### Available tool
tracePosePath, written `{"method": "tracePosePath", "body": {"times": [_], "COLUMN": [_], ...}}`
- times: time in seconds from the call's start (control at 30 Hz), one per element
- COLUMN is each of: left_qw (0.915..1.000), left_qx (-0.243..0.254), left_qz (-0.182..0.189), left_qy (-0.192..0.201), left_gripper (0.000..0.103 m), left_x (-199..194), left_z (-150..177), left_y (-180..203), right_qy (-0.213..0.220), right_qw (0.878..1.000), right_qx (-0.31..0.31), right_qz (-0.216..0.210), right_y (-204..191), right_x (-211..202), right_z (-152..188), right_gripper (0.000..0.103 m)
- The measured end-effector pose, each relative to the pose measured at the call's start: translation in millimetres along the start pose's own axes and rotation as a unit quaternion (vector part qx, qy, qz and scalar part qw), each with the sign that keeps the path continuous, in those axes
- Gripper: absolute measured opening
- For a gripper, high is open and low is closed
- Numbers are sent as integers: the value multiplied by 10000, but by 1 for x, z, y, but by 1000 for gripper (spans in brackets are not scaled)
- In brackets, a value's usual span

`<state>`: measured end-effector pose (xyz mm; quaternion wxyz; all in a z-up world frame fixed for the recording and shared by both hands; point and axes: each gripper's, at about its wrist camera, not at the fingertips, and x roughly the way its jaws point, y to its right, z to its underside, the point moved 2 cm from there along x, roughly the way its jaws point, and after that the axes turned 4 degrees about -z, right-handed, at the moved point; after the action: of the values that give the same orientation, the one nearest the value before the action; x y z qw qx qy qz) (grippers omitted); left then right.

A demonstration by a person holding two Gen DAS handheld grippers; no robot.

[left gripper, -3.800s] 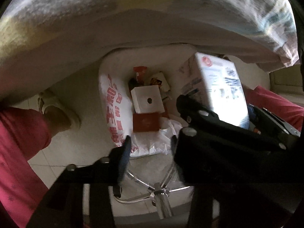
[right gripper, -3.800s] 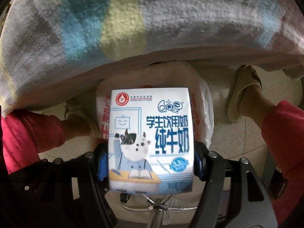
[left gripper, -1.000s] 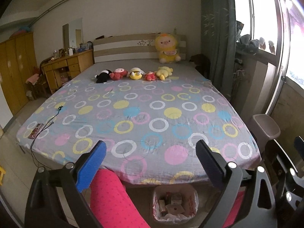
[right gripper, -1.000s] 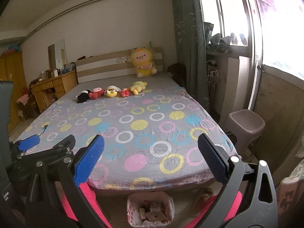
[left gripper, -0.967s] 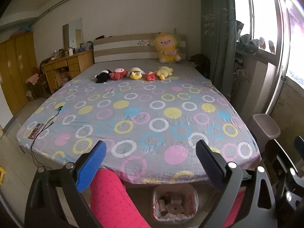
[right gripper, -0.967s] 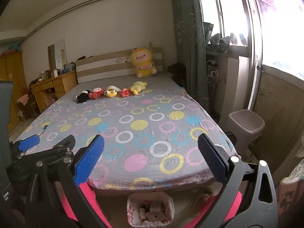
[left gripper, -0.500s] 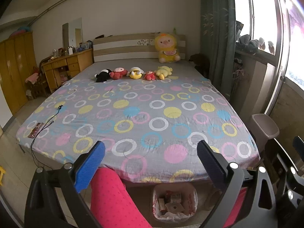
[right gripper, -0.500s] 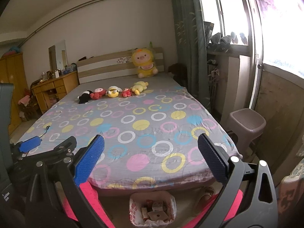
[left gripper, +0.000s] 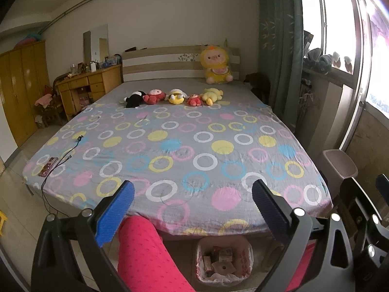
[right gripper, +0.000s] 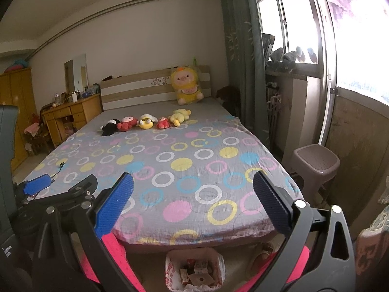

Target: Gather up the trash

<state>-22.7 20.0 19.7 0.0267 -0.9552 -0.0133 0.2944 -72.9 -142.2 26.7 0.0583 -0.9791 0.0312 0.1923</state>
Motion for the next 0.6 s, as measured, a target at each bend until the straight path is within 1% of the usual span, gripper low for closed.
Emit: {"method": "tracePosePath", "body": {"times": [0.6], "left_qw": [10000], "left_qx": [-25], "left_qz": [-30], "left_qy": [-8], "left_gripper": [95], "left_x": [-2], "left_z": [0], "left_y": [1], "right_qy": [3], "right_qw": [10000], "right_qx": [29], "right_qz": [-37], "right_y": [-3], "right_x": [-1], "right_z": [0], "right_gripper": [96]}}
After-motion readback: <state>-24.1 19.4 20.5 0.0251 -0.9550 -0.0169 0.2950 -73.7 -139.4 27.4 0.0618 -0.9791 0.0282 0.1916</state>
